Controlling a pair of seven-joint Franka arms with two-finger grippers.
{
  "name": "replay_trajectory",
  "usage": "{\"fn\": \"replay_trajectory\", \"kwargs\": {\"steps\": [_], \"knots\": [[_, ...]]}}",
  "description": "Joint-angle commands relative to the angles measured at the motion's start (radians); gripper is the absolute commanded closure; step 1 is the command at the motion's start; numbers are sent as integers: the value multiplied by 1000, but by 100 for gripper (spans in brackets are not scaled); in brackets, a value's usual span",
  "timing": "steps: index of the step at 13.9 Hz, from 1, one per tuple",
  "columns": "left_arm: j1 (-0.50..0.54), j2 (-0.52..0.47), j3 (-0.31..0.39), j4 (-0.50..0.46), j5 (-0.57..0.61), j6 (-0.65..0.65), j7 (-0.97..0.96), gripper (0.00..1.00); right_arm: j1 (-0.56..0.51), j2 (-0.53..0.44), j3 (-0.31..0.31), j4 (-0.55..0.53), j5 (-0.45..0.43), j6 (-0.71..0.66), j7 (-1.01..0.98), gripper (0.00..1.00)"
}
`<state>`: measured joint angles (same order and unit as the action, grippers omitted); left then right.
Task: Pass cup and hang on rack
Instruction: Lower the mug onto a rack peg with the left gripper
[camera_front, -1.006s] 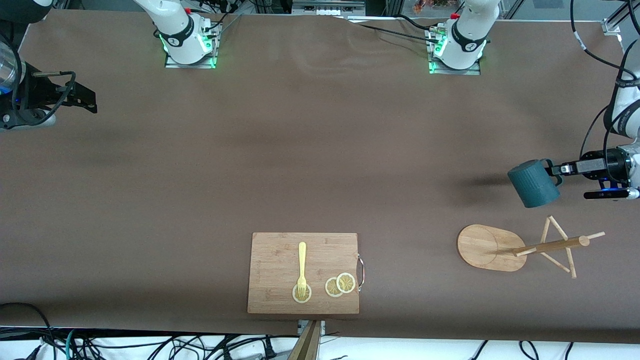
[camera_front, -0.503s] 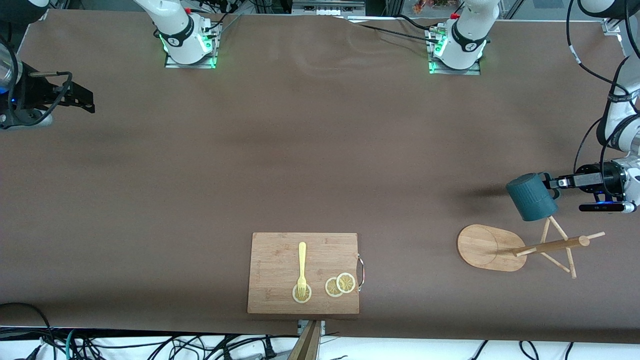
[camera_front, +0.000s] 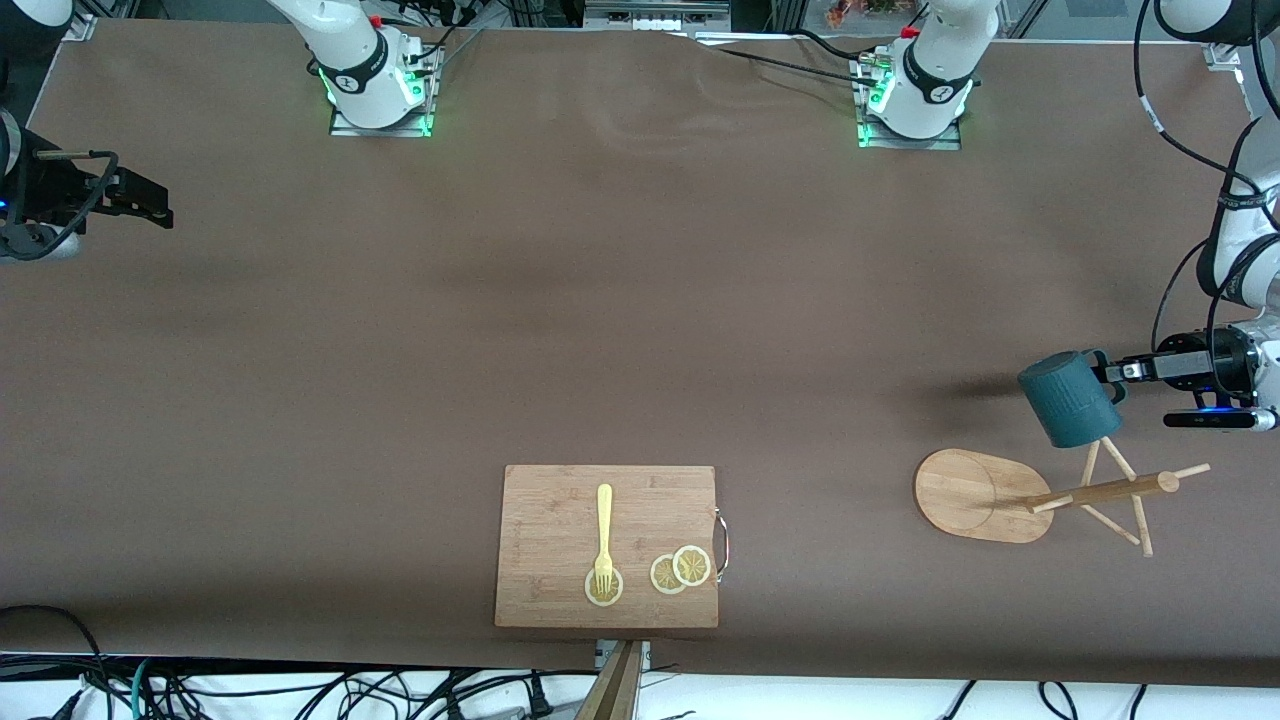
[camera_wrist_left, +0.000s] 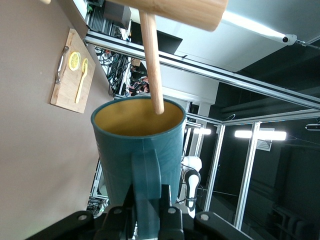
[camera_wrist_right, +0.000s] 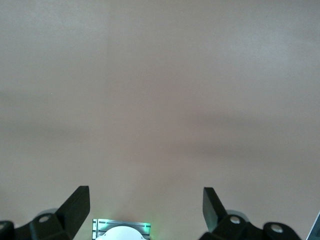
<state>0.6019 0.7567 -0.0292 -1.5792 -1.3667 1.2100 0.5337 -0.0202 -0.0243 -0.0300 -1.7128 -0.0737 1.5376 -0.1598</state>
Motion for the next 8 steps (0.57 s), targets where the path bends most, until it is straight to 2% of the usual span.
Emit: {"fn": "replay_trajectory", "kwargs": {"steps": [1,4,8], "knots": [[19,33,-3,28,-34,-46,-18,100,-7,-2,-4,8,20,-14,-10,0],[33,79,2,85,-38,-92,-14,100,-7,-2,-10,7,22,-16,-10,0],[42,87,2,91,-43,-96,-17,100,-7,-3,-10,8,41,-36,-10,0]]}}
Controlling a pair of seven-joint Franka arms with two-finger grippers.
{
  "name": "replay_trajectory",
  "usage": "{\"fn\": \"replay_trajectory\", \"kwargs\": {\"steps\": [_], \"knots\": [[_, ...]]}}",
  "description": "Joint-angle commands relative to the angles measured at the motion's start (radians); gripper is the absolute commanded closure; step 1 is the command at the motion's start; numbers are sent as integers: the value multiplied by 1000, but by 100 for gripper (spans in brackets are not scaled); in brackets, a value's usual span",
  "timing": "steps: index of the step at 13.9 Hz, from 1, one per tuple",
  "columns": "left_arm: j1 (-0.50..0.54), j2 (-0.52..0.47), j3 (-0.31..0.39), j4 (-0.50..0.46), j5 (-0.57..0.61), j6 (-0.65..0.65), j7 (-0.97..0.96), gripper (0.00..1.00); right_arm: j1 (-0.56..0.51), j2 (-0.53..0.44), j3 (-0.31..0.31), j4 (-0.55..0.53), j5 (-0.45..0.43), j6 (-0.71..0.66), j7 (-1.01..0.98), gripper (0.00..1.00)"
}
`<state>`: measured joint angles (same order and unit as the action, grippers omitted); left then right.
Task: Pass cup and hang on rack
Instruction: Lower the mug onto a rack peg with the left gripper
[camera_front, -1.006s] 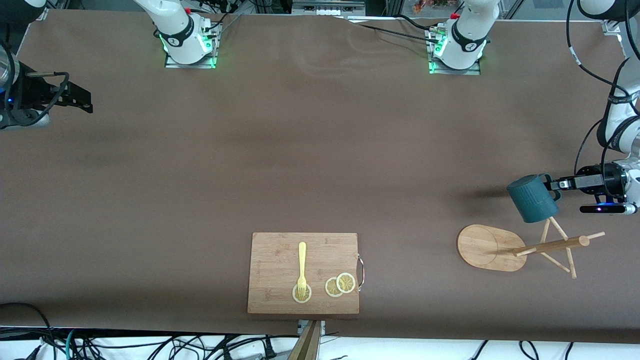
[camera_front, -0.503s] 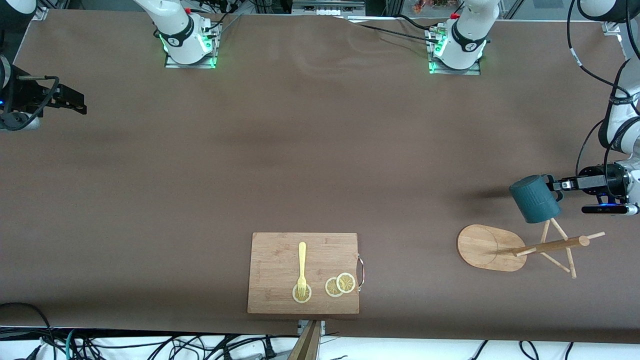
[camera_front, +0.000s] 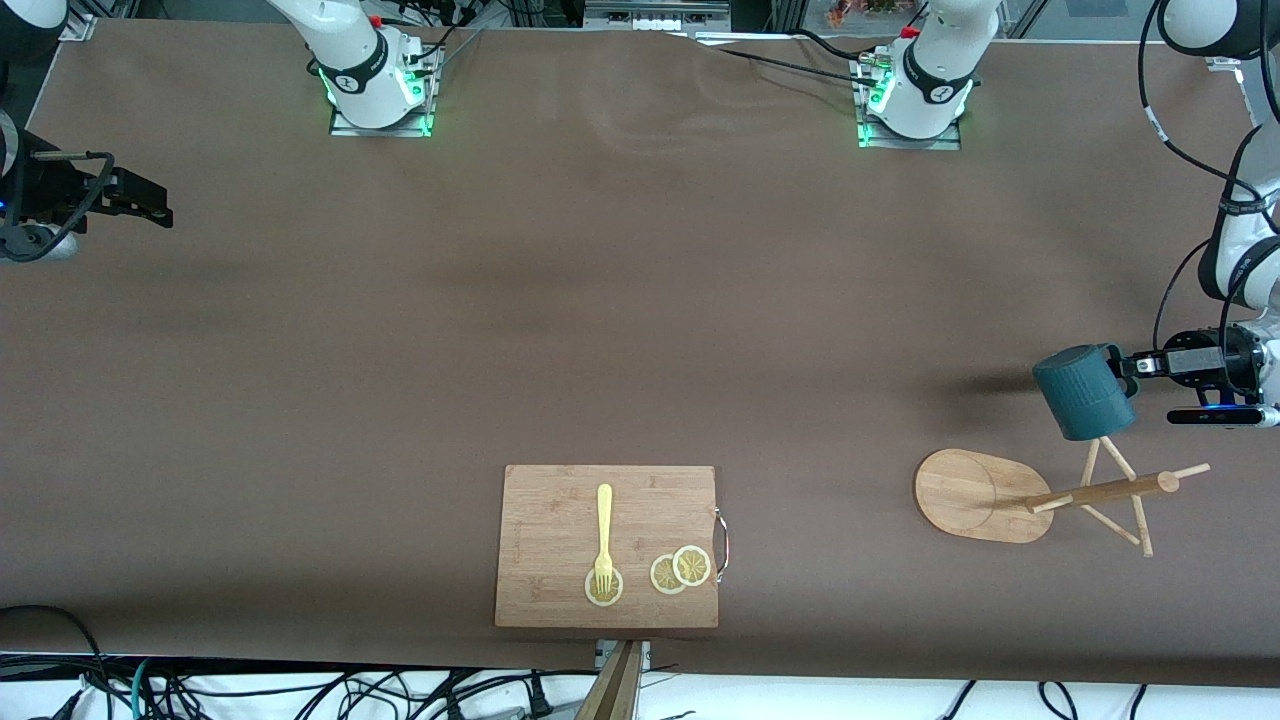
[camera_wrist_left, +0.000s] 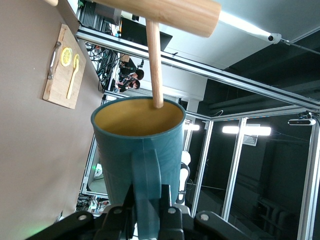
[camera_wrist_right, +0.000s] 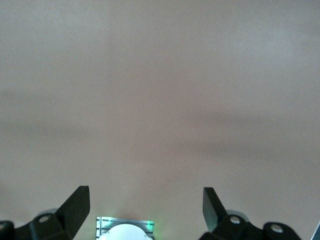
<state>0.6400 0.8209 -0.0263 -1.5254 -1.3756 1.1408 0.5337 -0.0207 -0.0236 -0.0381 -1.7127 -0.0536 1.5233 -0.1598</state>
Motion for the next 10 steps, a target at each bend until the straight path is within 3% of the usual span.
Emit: {"fn": "replay_trajectory", "kwargs": {"steps": [1,4,10], "knots": [[3,29,-1,39,-51,-26,-17,100,-8,-3,-6,8,23,-21,-10,0],[1,59,-1,60,-74,-26,-17,100,-7,-2,-19,8,21,-21,-4,0],[4,185,-3,221,-79,-59,-17,100,5,-4,30,30,28,-8,6,0]]}}
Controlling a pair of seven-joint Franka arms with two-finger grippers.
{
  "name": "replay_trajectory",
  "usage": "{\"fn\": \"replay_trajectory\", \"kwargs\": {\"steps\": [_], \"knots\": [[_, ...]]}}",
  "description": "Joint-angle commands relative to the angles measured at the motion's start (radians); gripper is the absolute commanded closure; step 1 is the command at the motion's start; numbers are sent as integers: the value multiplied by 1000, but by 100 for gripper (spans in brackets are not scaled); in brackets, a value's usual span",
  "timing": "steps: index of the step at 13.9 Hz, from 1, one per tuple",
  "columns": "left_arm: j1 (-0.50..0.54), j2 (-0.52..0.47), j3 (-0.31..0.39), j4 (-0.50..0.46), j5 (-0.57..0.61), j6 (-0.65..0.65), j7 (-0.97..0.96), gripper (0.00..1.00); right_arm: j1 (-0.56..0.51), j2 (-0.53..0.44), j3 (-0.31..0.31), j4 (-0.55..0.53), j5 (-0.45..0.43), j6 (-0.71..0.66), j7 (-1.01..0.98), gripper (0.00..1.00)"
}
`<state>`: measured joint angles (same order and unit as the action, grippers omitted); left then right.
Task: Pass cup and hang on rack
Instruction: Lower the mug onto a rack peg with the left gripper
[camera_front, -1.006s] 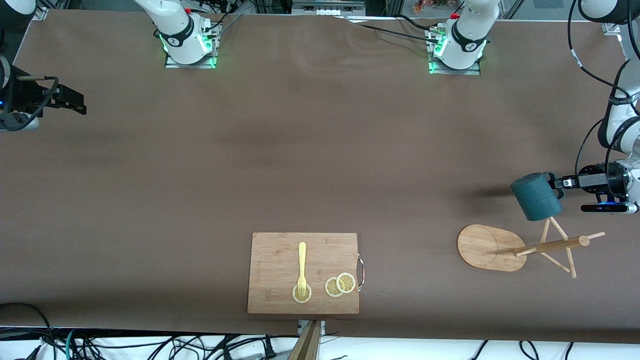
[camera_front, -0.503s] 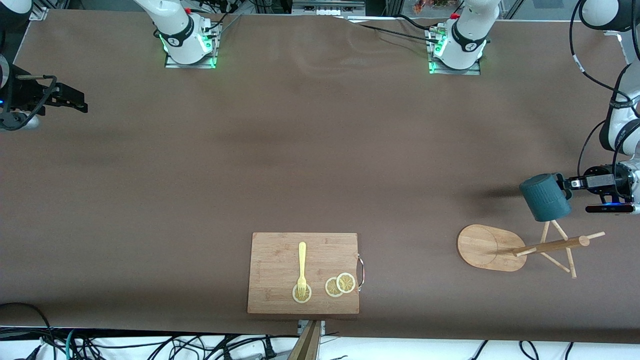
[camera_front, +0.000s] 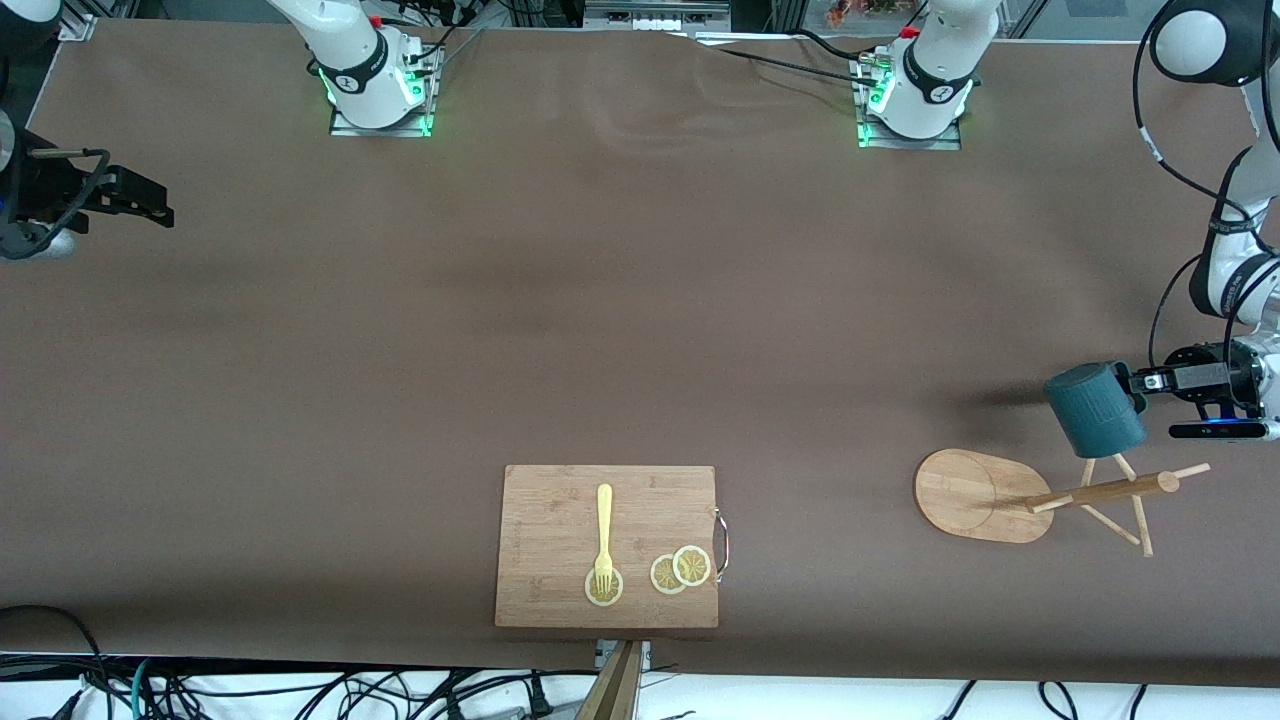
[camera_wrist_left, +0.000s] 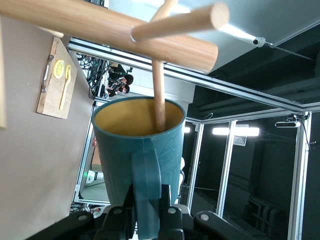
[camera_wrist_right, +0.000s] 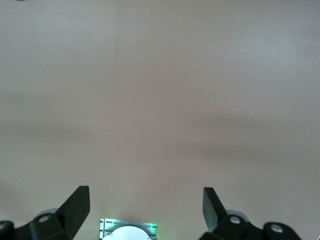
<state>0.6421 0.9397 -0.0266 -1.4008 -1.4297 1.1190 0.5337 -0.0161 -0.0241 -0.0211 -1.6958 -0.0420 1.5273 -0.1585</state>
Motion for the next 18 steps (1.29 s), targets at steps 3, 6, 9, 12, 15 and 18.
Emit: {"fn": "replay_trajectory", "kwargs": {"steps": [3,6,9,12,15,18], "knots": [[1,85,-3,112,-26,-33,-18,100,-1,9,15,18,74,-9,5,0],[-2,85,-6,115,-47,-25,-38,100,-1,13,15,21,76,-1,4,0],[-18,85,-10,115,-80,1,-54,100,-5,26,12,48,73,-3,4,0],[-44,87,-10,115,-110,39,-55,100,-8,20,-8,50,68,-55,0,0],[-49,88,-9,115,-113,62,-54,96,-7,9,-26,59,73,-56,4,0],[-44,88,-9,115,-109,62,-54,87,-8,18,-33,59,76,-35,4,0]]}}
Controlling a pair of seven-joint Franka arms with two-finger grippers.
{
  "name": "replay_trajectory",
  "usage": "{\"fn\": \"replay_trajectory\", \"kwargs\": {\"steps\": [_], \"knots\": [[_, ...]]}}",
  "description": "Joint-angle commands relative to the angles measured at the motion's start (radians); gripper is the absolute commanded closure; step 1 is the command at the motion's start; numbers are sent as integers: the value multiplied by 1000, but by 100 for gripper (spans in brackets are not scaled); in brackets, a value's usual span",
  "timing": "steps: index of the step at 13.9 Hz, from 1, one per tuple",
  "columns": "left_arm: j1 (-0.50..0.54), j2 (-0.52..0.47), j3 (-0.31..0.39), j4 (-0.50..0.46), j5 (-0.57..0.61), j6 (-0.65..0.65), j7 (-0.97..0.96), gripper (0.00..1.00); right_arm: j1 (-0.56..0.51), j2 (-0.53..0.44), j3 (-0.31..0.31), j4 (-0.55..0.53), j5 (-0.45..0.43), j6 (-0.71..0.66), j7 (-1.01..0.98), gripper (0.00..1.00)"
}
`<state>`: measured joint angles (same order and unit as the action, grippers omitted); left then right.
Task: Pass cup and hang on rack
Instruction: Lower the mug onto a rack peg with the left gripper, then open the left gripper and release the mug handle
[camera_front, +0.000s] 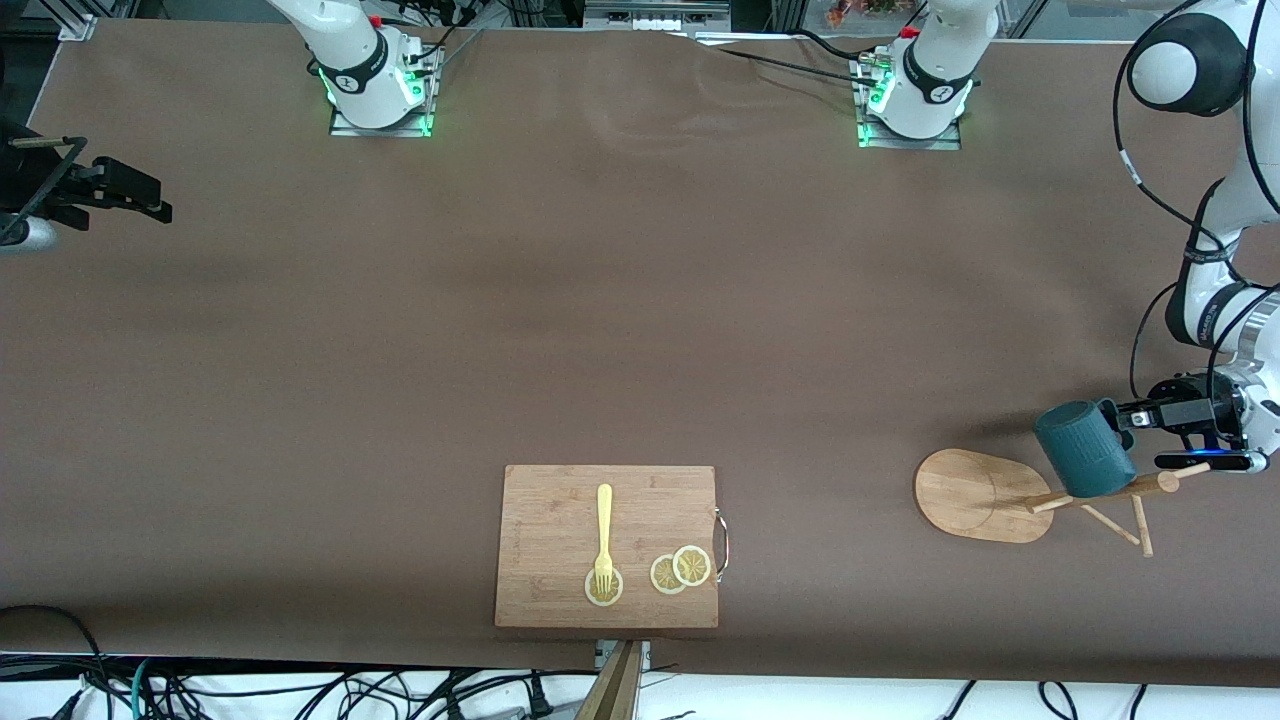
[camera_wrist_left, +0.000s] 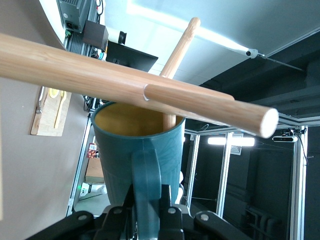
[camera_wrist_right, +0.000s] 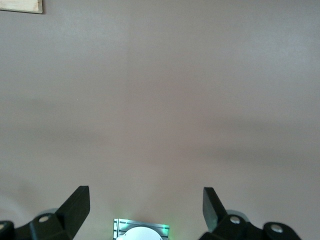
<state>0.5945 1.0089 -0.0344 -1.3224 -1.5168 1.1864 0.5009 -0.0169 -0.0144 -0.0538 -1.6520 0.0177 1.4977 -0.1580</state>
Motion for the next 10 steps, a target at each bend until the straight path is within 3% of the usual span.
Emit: {"fn": "replay_trajectory", "kwargs": {"steps": [1,2,3,8,10], "knots": [[7,19,-1,37,-17,-8,-21,61,-6,7,2,15,16,-10,3,0],[8,19,-1,37,-16,-11,-19,20,-6,4,2,15,15,-11,3,0],[10,16,5,37,-14,-11,-18,0,-6,5,2,15,16,-11,3,0],[19,-22,10,64,52,-11,-18,0,-6,5,3,15,16,-14,5,0],[54,-56,28,83,189,-24,78,0,-6,5,3,15,16,-16,3,0]]}}
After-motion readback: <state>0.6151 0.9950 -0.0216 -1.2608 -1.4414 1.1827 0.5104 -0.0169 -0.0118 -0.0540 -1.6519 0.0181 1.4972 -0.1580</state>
